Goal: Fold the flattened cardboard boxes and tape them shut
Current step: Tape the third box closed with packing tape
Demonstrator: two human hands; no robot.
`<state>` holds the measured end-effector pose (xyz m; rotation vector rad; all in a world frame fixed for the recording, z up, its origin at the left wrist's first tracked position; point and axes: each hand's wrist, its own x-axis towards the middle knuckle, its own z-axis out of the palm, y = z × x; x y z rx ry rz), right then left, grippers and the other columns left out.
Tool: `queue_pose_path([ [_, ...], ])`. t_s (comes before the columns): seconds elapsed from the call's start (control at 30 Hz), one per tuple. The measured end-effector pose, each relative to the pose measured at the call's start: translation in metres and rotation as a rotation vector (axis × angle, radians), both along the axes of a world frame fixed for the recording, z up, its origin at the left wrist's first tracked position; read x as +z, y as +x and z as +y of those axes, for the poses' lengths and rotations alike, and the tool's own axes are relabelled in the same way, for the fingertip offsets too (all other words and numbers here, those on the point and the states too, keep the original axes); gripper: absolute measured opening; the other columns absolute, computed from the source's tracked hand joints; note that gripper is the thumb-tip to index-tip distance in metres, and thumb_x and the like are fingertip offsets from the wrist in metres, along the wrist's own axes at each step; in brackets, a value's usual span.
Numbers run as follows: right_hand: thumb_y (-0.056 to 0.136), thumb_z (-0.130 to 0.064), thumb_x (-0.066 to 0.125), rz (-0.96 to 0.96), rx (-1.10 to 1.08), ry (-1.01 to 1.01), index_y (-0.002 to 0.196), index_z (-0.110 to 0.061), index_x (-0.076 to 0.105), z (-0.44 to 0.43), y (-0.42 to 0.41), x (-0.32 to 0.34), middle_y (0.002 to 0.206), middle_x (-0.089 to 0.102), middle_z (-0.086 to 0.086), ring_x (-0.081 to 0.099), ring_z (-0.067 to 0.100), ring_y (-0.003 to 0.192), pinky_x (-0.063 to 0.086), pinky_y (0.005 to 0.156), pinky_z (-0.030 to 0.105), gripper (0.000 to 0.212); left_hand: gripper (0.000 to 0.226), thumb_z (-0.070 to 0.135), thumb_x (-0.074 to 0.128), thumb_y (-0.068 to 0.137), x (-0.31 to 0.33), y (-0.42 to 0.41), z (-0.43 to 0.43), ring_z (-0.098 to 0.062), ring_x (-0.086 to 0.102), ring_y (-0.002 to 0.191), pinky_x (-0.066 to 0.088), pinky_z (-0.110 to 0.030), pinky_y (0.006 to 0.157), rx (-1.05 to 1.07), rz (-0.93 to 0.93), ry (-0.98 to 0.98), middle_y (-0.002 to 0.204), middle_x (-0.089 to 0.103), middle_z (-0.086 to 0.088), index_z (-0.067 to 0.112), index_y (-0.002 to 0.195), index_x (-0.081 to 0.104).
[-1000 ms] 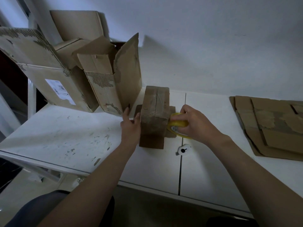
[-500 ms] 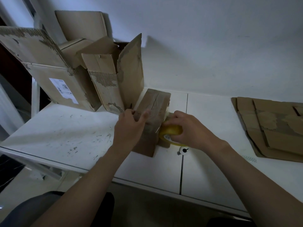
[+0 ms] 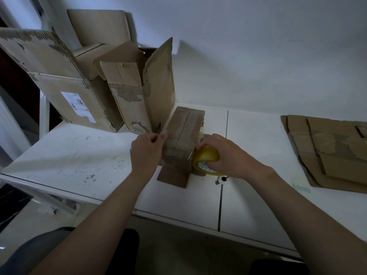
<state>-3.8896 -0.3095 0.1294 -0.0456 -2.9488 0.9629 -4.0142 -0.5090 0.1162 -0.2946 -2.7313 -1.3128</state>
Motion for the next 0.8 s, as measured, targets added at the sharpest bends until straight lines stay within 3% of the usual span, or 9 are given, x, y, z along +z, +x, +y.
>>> queue_pose_path([
  [0.07, 0.079, -0.058, 0.074, -0.016, -0.049, -0.015, 0.108, -0.041, 0.057, -0.008, -0.002, 0.002, 0.110, 0.049, -0.017, 0.051, 0.005, 0.098, 0.039, 0.077, 0.017, 0.039, 0.042, 0.047, 0.054, 0.099, 0.001, 0.005, -0.001, -0.008, 0.058, 0.061, 0.037, -0.019, 0.060, 0.003, 0.076, -0.054, 0.062, 0.058, 0.007, 0.016, 0.077, 0.069],
  [0.13, 0.077, -0.082, 0.051, 0.012, -0.178, 0.023, 0.096, -0.034, 0.059, -0.017, -0.005, 0.002, 0.097, 0.053, -0.017, 0.052, 0.004, 0.086, 0.043, 0.075, 0.025, 0.053, 0.040, 0.044, 0.053, 0.100, 0.001, 0.011, -0.002, -0.008, 0.056, 0.059, 0.039, -0.018, 0.061, -0.015, 0.152, -0.104, 0.063, 0.058, 0.007, 0.015, 0.079, 0.070],
  [0.17, 0.078, -0.085, 0.042, 0.035, -0.254, 0.067, 0.089, -0.031, 0.059, -0.021, -0.007, 0.001, 0.089, 0.054, -0.016, 0.052, 0.004, 0.080, 0.044, 0.073, 0.028, 0.058, 0.041, 0.043, 0.053, 0.101, 0.000, 0.013, -0.001, -0.007, 0.055, 0.058, 0.042, -0.020, 0.064, -0.031, 0.193, -0.125, 0.065, 0.059, 0.006, 0.013, 0.081, 0.072],
  [0.27, 0.087, -0.077, 0.044, 0.073, -0.378, 0.136, 0.079, -0.028, 0.057, -0.027, -0.011, -0.004, 0.079, 0.055, -0.015, 0.052, 0.005, 0.072, 0.045, 0.068, 0.029, 0.051, 0.045, 0.042, 0.050, 0.101, -0.002, 0.017, -0.002, -0.012, 0.057, 0.061, 0.050, -0.027, 0.073, -0.063, 0.261, -0.171, 0.069, 0.062, 0.001, 0.007, 0.087, 0.074],
  [0.43, 0.100, -0.058, 0.042, 0.116, -0.335, 0.143, 0.082, -0.027, 0.060, -0.025, -0.013, -0.005, 0.080, 0.057, -0.011, 0.056, 0.009, 0.074, 0.040, 0.067, 0.027, 0.040, 0.047, 0.040, 0.044, 0.103, 0.002, 0.024, -0.002, -0.026, 0.067, 0.082, 0.051, -0.037, 0.087, -0.065, 0.221, -0.209, 0.087, 0.069, -0.010, 0.003, 0.098, 0.072],
  [0.53, 0.099, -0.060, 0.041, 0.124, -0.309, 0.176, 0.082, -0.026, 0.058, -0.025, -0.012, -0.007, 0.078, 0.055, -0.011, 0.055, 0.010, 0.072, 0.048, 0.071, 0.033, 0.042, 0.046, 0.059, 0.051, 0.094, 0.001, 0.026, 0.003, -0.021, 0.061, 0.081, 0.046, -0.031, 0.075, -0.125, 0.128, -0.254, 0.087, 0.059, -0.001, 0.014, 0.096, 0.060],
  [0.63, 0.082, -0.083, 0.043, 0.115, -0.314, 0.249, 0.080, -0.027, 0.053, -0.029, -0.012, -0.007, 0.075, 0.053, -0.012, 0.052, 0.008, 0.066, 0.047, 0.065, 0.032, 0.057, 0.060, 0.073, 0.063, 0.075, 0.005, 0.018, 0.004, -0.010, 0.053, 0.070, 0.036, -0.018, 0.057, -0.182, 0.040, -0.339, 0.084, 0.057, 0.003, 0.017, 0.095, 0.054],
  [0.7, 0.074, -0.085, 0.052, 0.096, -0.303, 0.282, 0.081, -0.027, 0.051, -0.030, -0.011, -0.006, 0.078, 0.053, -0.013, 0.052, 0.008, 0.067, 0.045, 0.063, 0.029, 0.059, 0.067, 0.072, 0.071, 0.067, 0.008, 0.012, 0.001, -0.008, 0.053, 0.072, 0.033, -0.013, 0.056, -0.219, 0.009, -0.345, 0.087, 0.056, 0.005, 0.017, 0.102, 0.056],
  [0.8, 0.074, -0.075, 0.066, 0.083, -0.271, 0.269, 0.086, -0.029, 0.050, -0.027, -0.009, -0.005, 0.086, 0.055, -0.013, 0.052, 0.008, 0.075, 0.046, 0.067, 0.028, 0.050, 0.068, 0.066, 0.080, 0.060, 0.006, 0.006, -0.004, -0.011, 0.058, 0.081, 0.034, -0.010, 0.059, -0.302, -0.012, -0.316, 0.091, 0.056, 0.010, 0.018, 0.102, 0.057],
])
